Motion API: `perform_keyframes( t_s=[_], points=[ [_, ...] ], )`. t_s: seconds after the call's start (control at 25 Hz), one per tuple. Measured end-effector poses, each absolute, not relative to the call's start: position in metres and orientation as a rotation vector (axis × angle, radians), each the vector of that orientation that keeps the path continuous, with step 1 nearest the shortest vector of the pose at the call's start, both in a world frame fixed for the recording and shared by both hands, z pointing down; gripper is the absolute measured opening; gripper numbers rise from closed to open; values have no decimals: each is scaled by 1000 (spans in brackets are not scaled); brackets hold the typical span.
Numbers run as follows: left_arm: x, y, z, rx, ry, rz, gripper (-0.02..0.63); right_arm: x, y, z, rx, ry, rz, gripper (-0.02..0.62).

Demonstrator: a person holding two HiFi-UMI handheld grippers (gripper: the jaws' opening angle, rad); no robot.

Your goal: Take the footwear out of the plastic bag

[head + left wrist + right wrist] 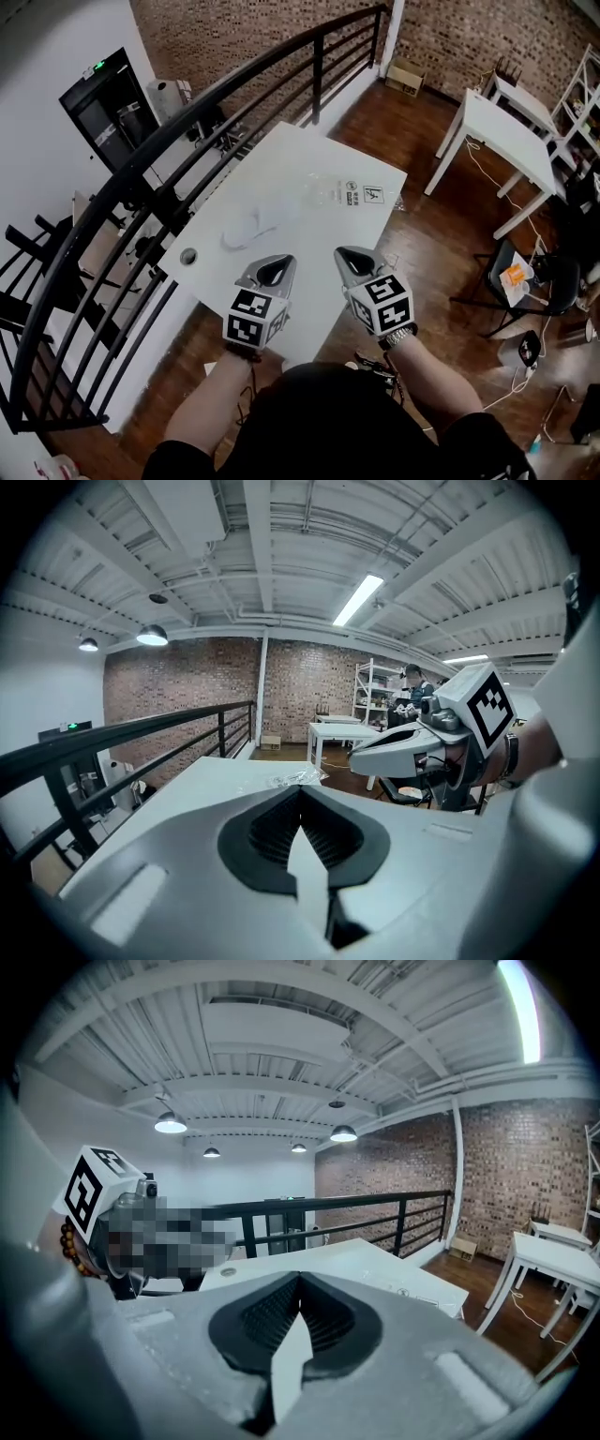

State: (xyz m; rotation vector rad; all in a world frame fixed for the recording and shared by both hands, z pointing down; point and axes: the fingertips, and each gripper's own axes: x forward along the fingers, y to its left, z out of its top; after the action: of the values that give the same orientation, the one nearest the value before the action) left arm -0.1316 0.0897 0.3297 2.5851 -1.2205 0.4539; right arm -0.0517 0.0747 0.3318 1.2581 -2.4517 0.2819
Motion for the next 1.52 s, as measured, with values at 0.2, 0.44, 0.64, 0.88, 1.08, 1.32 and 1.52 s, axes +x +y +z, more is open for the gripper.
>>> perform_keyframes(
  t_s=[0.2,0.44,0.64,0.88,1.08,1.32,1.52],
  points=[
    [-97,105,323,2605,-1215,450,17,-38,92,320,1251,-2487,248,-8],
    [-62,121,321,2598,-1245,454,17,-19,110,312,1205,-2532,214,-8],
    [-46,129,319,2587,-1284,462,17,-9,122,310,1161,-2559,191,-8],
    [-31,139,319,2581,-1316,497,17,0,132,307,1126,-2593,172,-8],
    [-25,144,319,2581,-1338,517,17,6,137,305,1110,-2615,154,-8],
    [-21,146,317,2584,-1364,544,17,10,140,301,1097,-2627,151,-8],
    [-18,149,317,2580,-1363,542,17,13,142,301,1097,-2627,139,-8]
  ],
)
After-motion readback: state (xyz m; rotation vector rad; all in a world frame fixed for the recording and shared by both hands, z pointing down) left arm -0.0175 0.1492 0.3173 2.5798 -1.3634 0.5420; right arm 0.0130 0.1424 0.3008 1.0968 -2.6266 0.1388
